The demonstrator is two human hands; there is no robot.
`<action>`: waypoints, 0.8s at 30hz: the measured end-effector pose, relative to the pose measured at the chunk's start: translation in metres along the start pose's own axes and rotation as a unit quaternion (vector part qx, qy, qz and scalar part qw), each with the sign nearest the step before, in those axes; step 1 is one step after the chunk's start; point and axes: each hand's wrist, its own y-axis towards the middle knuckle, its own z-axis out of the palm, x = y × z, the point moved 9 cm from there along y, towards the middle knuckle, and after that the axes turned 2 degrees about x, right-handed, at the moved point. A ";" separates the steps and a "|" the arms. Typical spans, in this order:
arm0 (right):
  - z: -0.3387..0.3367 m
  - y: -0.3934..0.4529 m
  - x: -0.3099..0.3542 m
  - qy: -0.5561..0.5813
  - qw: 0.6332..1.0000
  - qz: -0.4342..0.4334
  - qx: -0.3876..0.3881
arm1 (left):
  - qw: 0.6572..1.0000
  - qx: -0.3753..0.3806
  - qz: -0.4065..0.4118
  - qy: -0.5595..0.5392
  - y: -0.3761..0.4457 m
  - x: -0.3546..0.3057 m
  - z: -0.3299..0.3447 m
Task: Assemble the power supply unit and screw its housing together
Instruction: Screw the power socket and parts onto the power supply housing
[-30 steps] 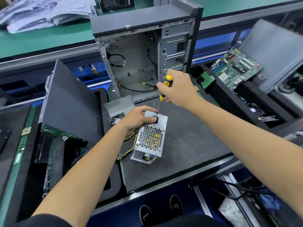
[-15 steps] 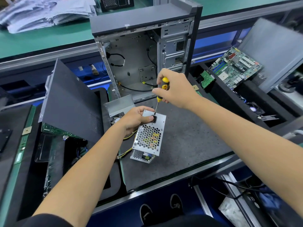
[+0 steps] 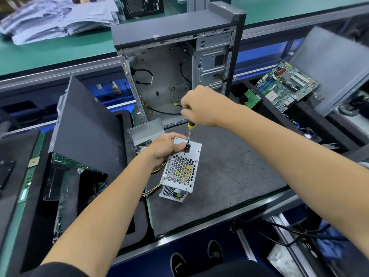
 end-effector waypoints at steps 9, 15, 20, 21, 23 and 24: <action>0.009 0.002 0.006 0.043 0.993 -0.033 0.102 | 1.000 0.003 -0.008 -0.016 -0.002 0.003 -0.001; 0.000 0.004 -0.006 -0.070 0.996 0.047 0.023 | 1.000 0.008 -0.017 -0.022 -0.002 0.006 -0.002; 0.013 -0.002 0.003 0.053 0.990 -0.022 0.130 | 1.000 0.000 -0.019 -0.025 -0.001 0.007 -0.003; 0.011 -0.001 0.006 0.056 0.990 -0.036 0.124 | 1.000 -0.003 -0.018 -0.025 -0.001 0.007 -0.003; 0.004 0.003 0.012 0.024 0.996 -0.045 0.077 | 1.000 -0.007 -0.018 -0.025 -0.001 0.007 -0.004; 0.002 0.004 0.012 0.007 0.998 -0.035 0.053 | 0.999 -0.009 -0.018 -0.025 -0.001 0.007 -0.004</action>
